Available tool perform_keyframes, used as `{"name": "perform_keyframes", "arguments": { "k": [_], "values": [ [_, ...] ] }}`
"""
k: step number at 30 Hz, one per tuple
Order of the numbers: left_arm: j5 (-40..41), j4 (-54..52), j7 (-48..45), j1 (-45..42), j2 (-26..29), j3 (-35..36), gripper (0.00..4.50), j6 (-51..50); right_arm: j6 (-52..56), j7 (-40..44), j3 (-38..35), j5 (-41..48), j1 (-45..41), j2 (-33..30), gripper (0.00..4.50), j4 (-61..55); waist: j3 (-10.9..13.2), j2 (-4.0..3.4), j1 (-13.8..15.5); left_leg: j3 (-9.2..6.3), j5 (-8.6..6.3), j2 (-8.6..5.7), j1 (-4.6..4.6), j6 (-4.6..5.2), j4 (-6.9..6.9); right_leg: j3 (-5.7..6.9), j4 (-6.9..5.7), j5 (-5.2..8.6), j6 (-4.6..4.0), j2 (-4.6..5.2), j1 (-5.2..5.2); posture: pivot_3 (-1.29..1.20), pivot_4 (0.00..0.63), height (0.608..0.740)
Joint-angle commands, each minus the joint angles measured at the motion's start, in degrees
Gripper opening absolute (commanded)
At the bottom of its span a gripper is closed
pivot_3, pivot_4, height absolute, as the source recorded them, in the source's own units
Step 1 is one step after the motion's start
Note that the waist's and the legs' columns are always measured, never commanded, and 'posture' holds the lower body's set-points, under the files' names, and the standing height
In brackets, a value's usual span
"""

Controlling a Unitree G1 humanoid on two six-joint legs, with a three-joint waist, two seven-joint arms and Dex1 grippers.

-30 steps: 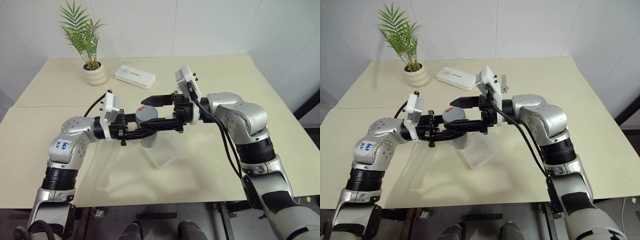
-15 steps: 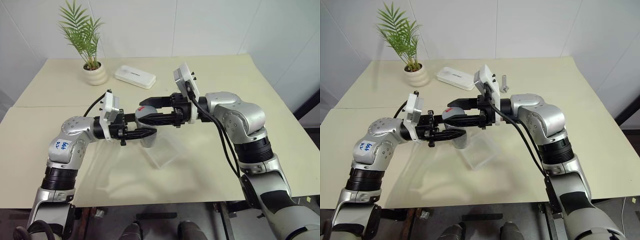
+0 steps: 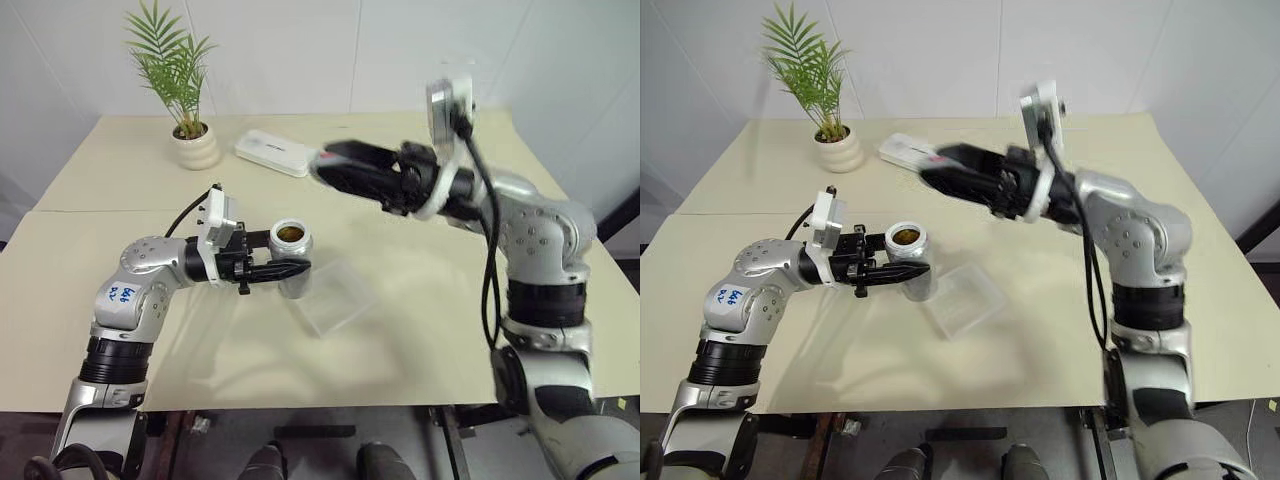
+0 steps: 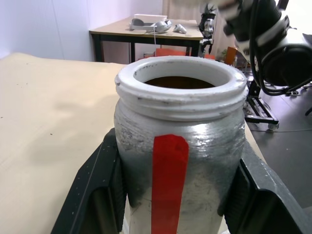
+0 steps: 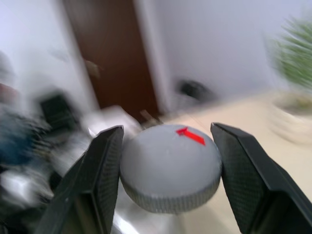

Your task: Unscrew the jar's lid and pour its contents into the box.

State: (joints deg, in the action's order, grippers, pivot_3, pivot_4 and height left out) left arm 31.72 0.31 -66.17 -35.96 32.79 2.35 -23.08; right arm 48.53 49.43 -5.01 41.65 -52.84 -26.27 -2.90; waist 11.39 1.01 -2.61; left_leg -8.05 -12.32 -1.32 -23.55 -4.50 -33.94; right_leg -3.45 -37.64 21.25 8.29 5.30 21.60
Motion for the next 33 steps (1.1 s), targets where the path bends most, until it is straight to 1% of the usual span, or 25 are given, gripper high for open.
{"name": "perform_keyframes", "arguments": {
  "k": [1,5,7,11,16,18,20,21,24,27,29,33],
  "values": [
    [0.91,-1.18,0.42,-0.30,0.78,1.96,2.05,0.37,-8.26,-1.36,-1.18,-7.34,5.92,-4.37,2.52,1.05,0.00,0.00,0.20,0.01,0.00,0.00,0.00,0.00,0.00,0.00,0.00,0.00,0.00,0.00,0.00,0.00,0.150,0.740],
    [1.25,-0.44,1.02,-0.49,0.90,2.84,2.05,0.09,-21.74,-3.71,-2.94,-16.00,14.99,-7.01,2.52,7.70,0.02,0.02,0.12,0.06,-0.01,0.01,0.00,0.02,0.01,-0.03,0.03,0.00,0.00,-0.01,0.00,0.00,0.150,0.740],
    [1.38,-0.06,1.28,-0.65,0.76,3.22,2.05,-0.18,-24.48,-6.86,-5.78,-16.67,17.38,-5.88,2.52,11.12,0.02,0.02,0.07,0.09,-0.01,0.01,0.01,0.02,0.02,-0.04,0.03,0.00,0.00,-0.01,0.00,0.00,0.150,0.740],
    [1.42,1.09,1.72,-1.56,0.19,3.43,2.05,-0.35,-35.34,-11.92,-9.49,-20.92,23.84,-4.55,2.52,20.77,0.02,0.02,0.10,0.10,0.00,0.01,0.02,0.02,-0.01,-0.06,0.00,0.00,0.00,-0.02,-0.02,0.00,0.150,0.740],
    [1.46,1.76,1.77,-2.08,0.04,3.43,2.05,-0.24,-42.33,-13.14,-10.10,-22.82,27.04,-3.48,2.52,24.55,0.03,0.02,-0.33,0.12,0.02,0.01,0.05,0.02,-0.05,-0.08,-0.06,0.00,0.00,-0.02,-0.04,0.00,0.150,0.740],
    [1.44,1.99,1.73,-2.23,0.05,3.47,2.05,-0.21,-42.62,-13.38,-10.09,-22.95,27.40,-3.40,2.52,24.94,0.03,0.01,-0.63,0.13,0.02,0.02,0.06,0.02,-0.05,-0.09,-0.09,0.00,0.00,-0.03,-0.04,0.00,0.150,0.740],
    [1.40,2.17,1.73,-2.39,0.06,3.49,2.05,-0.18,-41.80,-13.46,-10.59,-22.10,27.71,-3.11,3.24,24.86,0.03,0.01,-0.67,0.15,0.03,0.02,0.11,0.01,-0.05,-0.12,-0.12,0.00,0.00,-0.03,-0.05,0.00,0.150,0.740],
    [1.40,2.28,1.79,-2.56,0.02,3.50,2.05,-0.22,-41.30,-12.58,-10.68,-21.41,28.17,-3.21,3.41,24.16,0.03,0.01,-0.60,0.14,0.03,0.03,0.15,0.01,-0.05,-0.12,-0.12,0.00,0.00,-0.06,-0.09,0.00,0.150,0.740],
    [1.48,2.48,1.87,-2.87,-0.07,3.52,2.05,-0.33,-40.11,-11.41,-10.98,-20.16,28.94,-3.90,4.43,22.39,0.03,0.01,-0.41,0.14,0.03,0.04,0.15,0.00,-0.05,-0.11,-0.12,0.00,0.00,-0.05,-0.10,0.00,0.150,0.740],
    [1.56,2.85,1.88,-3.43,-0.04,3.49,2.05,-0.71,-37.46,-9.36,-11.80,-18.35,29.02,-7.33,4.47,16.10,0.08,-0.07,-0.39,0.14,0.03,0.01,0.13,0.00,-0.07,-0.12,-0.11,0.00,0.00,-0.02,-0.11,0.00,0.150,0.740],
    [1.49,3.22,1.81,-3.78,0.00,3.47,2.05,-0.85,-33.77,-7.05,-11.71,-15.94,29.48,-9.33,4.47,11.09,0.15,-0.19,-0.38,0.14,0.03,-0.01,0.12,0.01,-0.10,-0.12,-0.11,-0.01,0.01,0.00,-0.11,0.00,0.150,0.740],
    [0.37,5.85,1.28,-5.50,0.44,3.34,2.05,0.22,-23.79,-1.18,-9.39,-9.63,30.75,-15.75,4.47,-4.72,0.16,-0.18,-0.35,0.12,0.03,0.06,0.14,0.01,-0.07,-0.10,-0.10,0.00,0.01,-0.09,-0.11,0.00,0.150,0.740]
  ]
}}
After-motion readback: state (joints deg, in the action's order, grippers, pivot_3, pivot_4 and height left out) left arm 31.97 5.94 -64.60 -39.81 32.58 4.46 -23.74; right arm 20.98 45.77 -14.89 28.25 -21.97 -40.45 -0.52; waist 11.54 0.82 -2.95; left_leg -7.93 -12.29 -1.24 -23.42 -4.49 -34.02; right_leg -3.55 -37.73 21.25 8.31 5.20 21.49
